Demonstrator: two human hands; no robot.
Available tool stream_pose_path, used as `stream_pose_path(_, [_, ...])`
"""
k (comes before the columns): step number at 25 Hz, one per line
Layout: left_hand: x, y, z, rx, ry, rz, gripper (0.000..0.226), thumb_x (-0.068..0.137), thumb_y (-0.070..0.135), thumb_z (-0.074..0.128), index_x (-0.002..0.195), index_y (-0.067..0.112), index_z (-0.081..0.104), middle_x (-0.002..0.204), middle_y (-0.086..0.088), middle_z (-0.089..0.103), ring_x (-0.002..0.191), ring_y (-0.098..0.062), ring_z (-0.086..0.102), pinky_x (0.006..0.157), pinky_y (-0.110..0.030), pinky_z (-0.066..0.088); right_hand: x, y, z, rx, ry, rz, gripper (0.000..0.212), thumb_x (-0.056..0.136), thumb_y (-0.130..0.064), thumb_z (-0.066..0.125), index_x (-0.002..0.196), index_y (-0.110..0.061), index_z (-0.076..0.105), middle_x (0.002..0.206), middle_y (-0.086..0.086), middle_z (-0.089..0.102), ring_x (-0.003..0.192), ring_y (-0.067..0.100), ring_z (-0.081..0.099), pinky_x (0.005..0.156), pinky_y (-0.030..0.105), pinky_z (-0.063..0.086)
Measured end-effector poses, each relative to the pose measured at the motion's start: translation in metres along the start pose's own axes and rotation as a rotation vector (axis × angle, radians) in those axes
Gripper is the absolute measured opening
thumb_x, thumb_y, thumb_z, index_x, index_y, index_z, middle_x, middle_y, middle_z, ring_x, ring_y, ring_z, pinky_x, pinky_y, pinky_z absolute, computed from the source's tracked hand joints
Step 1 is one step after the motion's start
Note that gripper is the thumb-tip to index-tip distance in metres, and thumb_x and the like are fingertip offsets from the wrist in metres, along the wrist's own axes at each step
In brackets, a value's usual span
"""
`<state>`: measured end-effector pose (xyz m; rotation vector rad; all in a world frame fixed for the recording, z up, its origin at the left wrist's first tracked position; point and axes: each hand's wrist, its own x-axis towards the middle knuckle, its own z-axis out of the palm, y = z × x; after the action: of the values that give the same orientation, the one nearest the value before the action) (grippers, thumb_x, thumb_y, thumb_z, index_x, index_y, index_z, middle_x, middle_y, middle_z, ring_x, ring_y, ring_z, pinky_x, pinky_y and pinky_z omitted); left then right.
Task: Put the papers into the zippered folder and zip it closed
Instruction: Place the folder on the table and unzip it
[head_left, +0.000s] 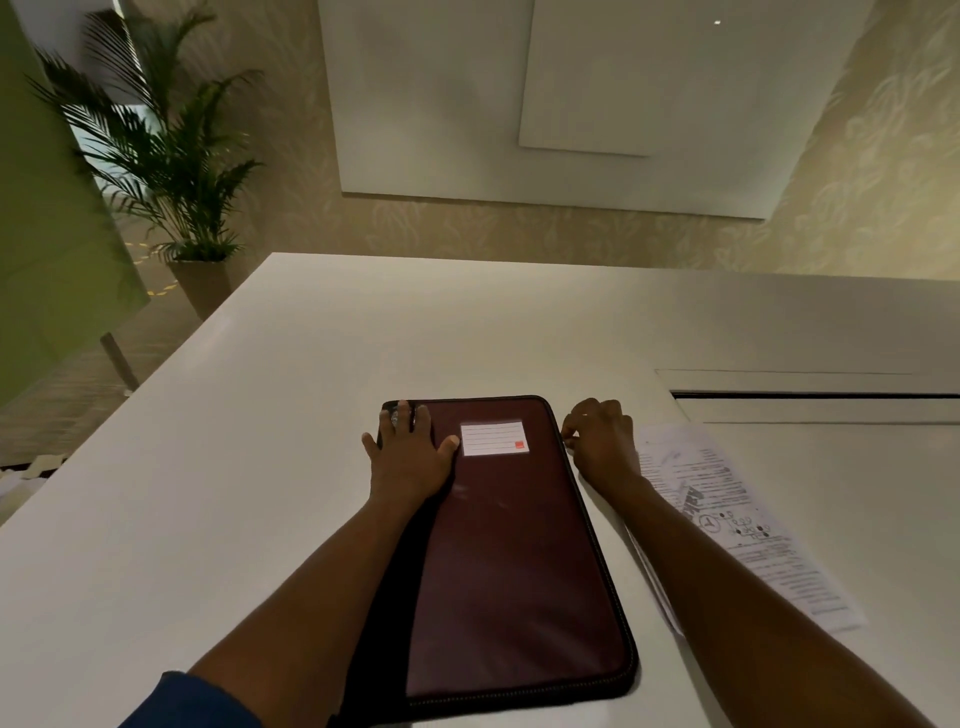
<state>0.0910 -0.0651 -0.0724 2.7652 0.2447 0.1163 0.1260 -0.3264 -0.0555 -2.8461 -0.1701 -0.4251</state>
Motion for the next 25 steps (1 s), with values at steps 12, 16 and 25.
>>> stream_pose_path(12, [-0.060, -0.011, -0.007, -0.008, -0.039, 0.040, 0.075, 0.096, 0.061, 0.029, 0.156, 0.019, 0.014, 0.165, -0.008, 0.001, 0.152, -0.030, -0.004, 0.119, -0.056, 0.006, -0.061, -0.002, -0.011, 0.215, -0.050, 0.096, 0.018, 0.082, -0.002, 0.057, 0.074, -0.012, 0.069, 0.077, -0.001, 0.058, 0.069, 0.018, 0.056, 0.055, 0.025, 0.037])
stream_pose_path(16, [-0.085, -0.016, -0.010, -0.026, -0.060, 0.068, 0.077, 0.096, 0.063, 0.028, 0.157, 0.019, 0.012, 0.165, -0.008, -0.001, 0.152, -0.032, -0.004, 0.119, -0.055, 0.009, -0.088, -0.004, -0.016, 0.246, -0.053, 0.158, 0.016, 0.083, -0.005, 0.057, 0.075, -0.014, 0.067, 0.079, -0.001, 0.057, 0.071, 0.018, 0.056, 0.056, 0.025, 0.036])
stream_pose_path(25, [-0.129, -0.023, -0.012, -0.055, -0.047, 0.096, 0.076, 0.096, 0.060, 0.032, 0.156, 0.018, 0.014, 0.165, -0.009, 0.001, 0.151, -0.034, -0.001, 0.115, -0.051, 0.025, -0.147, -0.008, -0.035, 0.302, -0.071, 0.244, 0.019, 0.077, -0.003, 0.057, 0.067, -0.019, 0.062, 0.077, 0.000, 0.062, 0.073, 0.018, 0.058, 0.061, 0.032, 0.043])
